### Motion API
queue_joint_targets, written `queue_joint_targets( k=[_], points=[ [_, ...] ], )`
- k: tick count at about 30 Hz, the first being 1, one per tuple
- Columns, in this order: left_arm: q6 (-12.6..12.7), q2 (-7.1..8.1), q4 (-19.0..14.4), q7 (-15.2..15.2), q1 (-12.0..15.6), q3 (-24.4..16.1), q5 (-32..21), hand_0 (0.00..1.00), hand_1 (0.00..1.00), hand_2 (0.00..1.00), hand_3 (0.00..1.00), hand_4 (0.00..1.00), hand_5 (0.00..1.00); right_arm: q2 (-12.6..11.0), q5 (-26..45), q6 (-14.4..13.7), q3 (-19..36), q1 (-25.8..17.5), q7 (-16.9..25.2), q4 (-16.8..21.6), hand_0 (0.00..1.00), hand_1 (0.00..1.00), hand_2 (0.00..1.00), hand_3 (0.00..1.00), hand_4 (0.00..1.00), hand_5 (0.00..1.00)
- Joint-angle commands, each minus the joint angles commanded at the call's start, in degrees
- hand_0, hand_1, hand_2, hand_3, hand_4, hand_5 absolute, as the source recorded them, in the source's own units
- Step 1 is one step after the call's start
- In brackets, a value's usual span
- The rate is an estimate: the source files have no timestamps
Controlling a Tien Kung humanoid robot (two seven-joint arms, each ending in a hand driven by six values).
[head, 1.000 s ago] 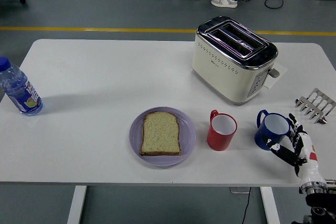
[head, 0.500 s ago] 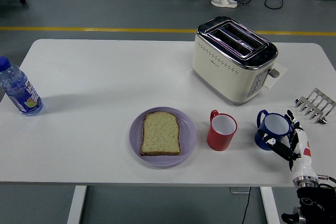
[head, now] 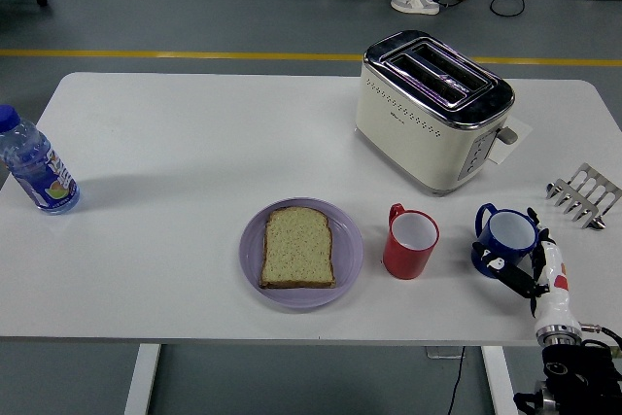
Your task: Pick up the cup,pour liquid into bread,place the cup on the desk
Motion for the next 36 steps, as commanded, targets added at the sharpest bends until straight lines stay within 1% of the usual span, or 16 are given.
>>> queue_joint_targets(
  k=[10, 11, 22, 23, 29, 30, 35, 36],
  points=[
    [0.01, -0.04, 0.00, 0.00, 0.06, 0.12, -0.17, 0.634, 0.647, 0.656, 0.508, 0.239, 0.847, 0.72, 1.84, -1.28, -0.82, 1.15, 1.20, -2.19, 0.983, 0.886, 0.970, 0.998, 0.996, 0.164],
    [0.02, -0.04, 0.00, 0.00, 0.10, 0.21, -0.20, 0.634, 0.647, 0.656, 0.508, 0.239, 0.848, 0.84, 2.10, -1.46, -0.88, 1.29, 1.35, -2.51, 0.982, 0.877, 0.963, 0.998, 0.989, 0.151],
    [0.02, -0.14, 0.04, -0.02, 0.49, 0.75, -0.48, 0.634, 0.647, 0.656, 0.508, 0.239, 0.847, 1.38, 3.59, -1.94, -1.74, 2.03, 2.45, -4.41, 0.978, 0.871, 0.951, 0.998, 0.987, 0.149],
    [0.02, -0.15, 0.04, -0.02, 0.52, 0.78, -0.50, 0.634, 0.647, 0.656, 0.508, 0.238, 0.848, 1.40, 3.74, -1.96, -1.85, 2.08, 2.63, -4.52, 0.945, 0.830, 0.928, 0.961, 0.976, 0.145],
    [0.01, -0.20, 0.05, -0.02, 0.66, 1.11, -0.65, 0.634, 0.647, 0.656, 0.508, 0.238, 0.848, 1.51, 4.85, -1.82, -2.56, 2.47, 3.39, -5.42, 0.945, 0.830, 0.928, 0.961, 0.976, 0.145],
    [0.01, -0.20, 0.05, -0.03, 0.67, 1.13, -0.64, 0.634, 0.648, 0.656, 0.508, 0.239, 0.847, 1.52, 5.11, -1.75, -2.64, 2.54, 3.63, -5.57, 0.910, 0.801, 0.884, 0.922, 0.953, 0.127],
    [0.02, -0.20, 0.06, -0.03, 0.72, 1.24, -0.65, 0.634, 0.648, 0.656, 0.508, 0.239, 0.847, 1.56, 6.24, -1.32, -3.01, 2.90, 4.78, -6.35, 0.910, 0.801, 0.884, 0.922, 0.953, 0.127],
    [0.02, -0.19, 0.04, -0.03, 0.68, 1.19, -0.63, 0.634, 0.647, 0.656, 0.508, 0.239, 0.847, 1.58, 6.73, -1.16, -3.11, 3.02, 5.30, -6.56, 0.876, 0.749, 0.828, 0.866, 0.927, 0.096]
  ],
)
